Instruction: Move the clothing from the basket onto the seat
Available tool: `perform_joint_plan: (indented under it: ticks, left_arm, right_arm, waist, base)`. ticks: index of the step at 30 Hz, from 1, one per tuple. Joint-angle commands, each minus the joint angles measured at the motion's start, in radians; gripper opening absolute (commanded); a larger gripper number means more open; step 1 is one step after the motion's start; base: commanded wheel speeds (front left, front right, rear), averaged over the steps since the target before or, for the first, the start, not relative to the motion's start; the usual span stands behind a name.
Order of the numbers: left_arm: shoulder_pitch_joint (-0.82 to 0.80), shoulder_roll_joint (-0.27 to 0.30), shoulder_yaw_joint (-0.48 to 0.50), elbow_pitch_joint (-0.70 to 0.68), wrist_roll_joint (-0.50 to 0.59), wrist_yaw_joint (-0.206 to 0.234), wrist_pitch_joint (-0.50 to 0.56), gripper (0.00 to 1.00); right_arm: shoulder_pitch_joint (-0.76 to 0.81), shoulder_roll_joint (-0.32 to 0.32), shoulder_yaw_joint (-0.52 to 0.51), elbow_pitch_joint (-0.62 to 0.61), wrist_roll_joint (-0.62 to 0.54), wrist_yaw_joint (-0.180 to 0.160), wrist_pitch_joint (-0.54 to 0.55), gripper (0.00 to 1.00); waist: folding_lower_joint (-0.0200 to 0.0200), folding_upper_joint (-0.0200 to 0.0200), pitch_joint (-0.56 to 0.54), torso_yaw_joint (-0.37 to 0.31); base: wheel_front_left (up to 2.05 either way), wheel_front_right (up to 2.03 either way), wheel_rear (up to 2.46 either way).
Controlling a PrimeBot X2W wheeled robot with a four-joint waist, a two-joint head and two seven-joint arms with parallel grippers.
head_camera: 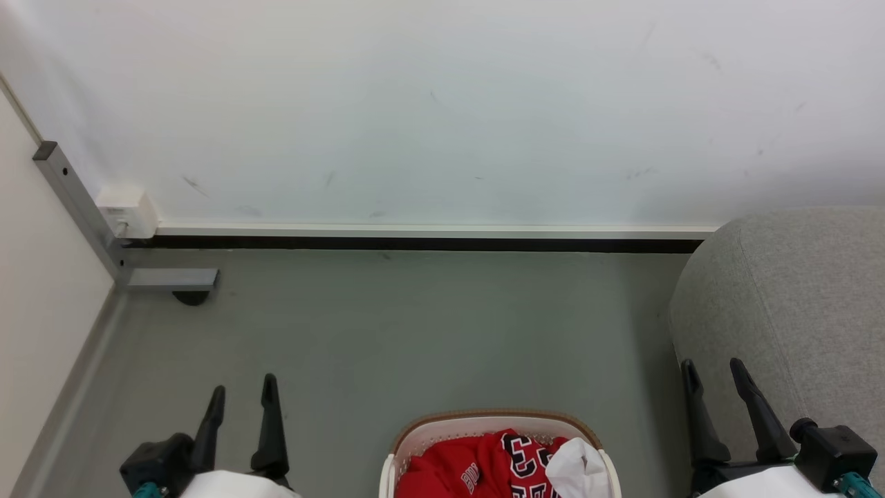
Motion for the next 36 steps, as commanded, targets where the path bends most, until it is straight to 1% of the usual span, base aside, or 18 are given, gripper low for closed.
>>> perform_joint_plan:
  ticks: [1,12,29,36]
  left_arm:
    - [-0.001,0.009,0.001,-0.004,0.023,0.003,-0.007,1.00]
    - [0.001,0.010,-0.005,-0.015,0.110,0.006,-0.032,1.00]
    - [0.008,0.010,-0.019,-0.018,0.226,0.020,-0.061,1.00]
    - [0.005,0.010,-0.019,-0.013,0.225,0.018,-0.061,1.00]
  right_arm:
    - [-0.018,-0.010,0.002,0.000,-0.016,-0.002,-0.008,1.00]
    - [-0.022,-0.010,0.008,0.027,-0.085,-0.002,-0.030,1.00]
    - [-0.019,-0.011,0.020,0.025,-0.190,-0.002,-0.062,1.00]
    - [-0.018,-0.010,0.016,0.021,-0.179,-0.002,-0.061,1.00]
  waist:
    - [0.0000,0.0000,0.000,0.000]
    - [0.0000,0.0000,-0.001,-0.002]
    - [0.0000,0.0000,-0.006,-0.004]
    - [0.0000,0.0000,-0.007,-0.002]
  base:
    - [0.00,0.00,0.00]
    - [0.00,0.00,0.00]
    - [0.00,0.00,0.00]
    - [0.00,0.00,0.00]
